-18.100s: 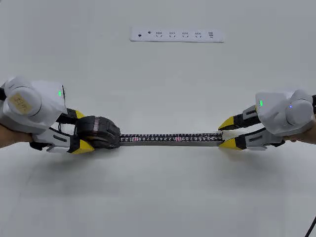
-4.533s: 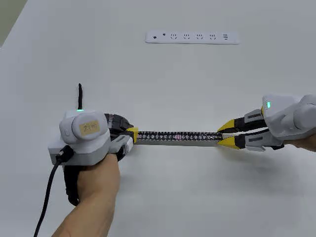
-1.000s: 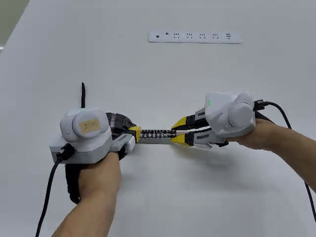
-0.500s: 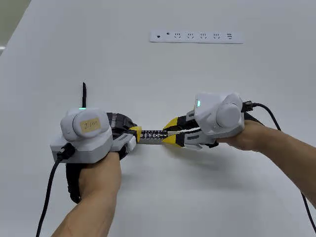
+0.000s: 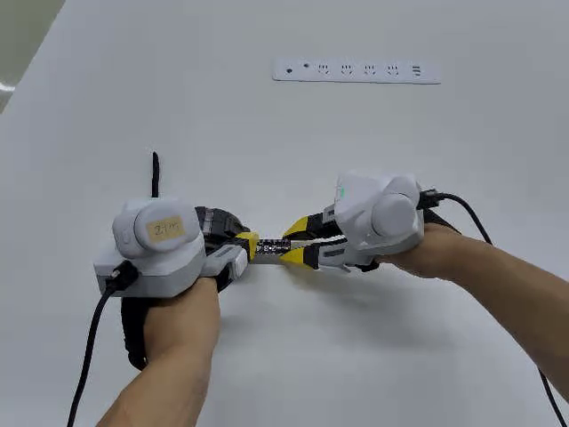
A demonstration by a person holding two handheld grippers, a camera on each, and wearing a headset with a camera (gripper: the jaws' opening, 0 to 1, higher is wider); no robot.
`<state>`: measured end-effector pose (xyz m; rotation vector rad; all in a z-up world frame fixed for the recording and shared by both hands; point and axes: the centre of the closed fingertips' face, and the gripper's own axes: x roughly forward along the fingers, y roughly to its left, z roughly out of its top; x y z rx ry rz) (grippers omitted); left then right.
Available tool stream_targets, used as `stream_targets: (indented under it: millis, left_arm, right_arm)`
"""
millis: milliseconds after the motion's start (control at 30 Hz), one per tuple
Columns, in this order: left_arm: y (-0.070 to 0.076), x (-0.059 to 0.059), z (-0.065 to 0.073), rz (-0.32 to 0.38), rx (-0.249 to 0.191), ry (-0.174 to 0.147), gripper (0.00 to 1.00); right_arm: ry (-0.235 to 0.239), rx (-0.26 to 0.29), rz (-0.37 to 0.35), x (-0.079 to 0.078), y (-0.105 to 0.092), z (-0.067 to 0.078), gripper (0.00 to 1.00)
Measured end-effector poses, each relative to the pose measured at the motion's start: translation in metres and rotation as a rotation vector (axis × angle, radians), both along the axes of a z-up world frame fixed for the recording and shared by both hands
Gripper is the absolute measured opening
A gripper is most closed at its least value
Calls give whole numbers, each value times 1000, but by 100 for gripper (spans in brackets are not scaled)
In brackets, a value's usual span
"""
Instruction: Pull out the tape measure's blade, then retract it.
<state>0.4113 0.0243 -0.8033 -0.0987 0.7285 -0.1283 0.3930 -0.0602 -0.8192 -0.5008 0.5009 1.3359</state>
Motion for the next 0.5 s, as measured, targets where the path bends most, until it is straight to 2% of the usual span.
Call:
stream_targets:
  millis: [500]
  left_arm:
    - [-1,1,0,-4,-2,2,62]
  right_arm:
    - [-13,-3,11,2,16,-1,13]
